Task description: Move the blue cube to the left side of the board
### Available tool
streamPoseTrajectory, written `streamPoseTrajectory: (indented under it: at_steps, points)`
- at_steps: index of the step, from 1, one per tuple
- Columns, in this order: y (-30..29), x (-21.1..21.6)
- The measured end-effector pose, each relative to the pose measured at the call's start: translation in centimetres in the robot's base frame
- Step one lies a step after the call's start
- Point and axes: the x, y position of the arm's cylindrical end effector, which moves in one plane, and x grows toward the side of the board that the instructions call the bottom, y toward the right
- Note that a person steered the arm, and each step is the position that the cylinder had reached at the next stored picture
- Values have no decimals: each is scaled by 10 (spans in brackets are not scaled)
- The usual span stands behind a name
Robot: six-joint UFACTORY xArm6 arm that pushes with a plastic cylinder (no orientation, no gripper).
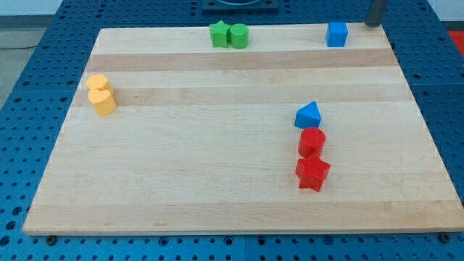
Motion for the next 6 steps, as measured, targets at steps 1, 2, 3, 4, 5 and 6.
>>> streamPoseTrajectory:
  at_steps: [1, 2, 3, 4, 5, 6]
  points:
    - [-21, 0]
    - [-32, 3]
    - [-40, 14]
    - [-52, 30]
    - [-67, 47]
    - [-87, 61]
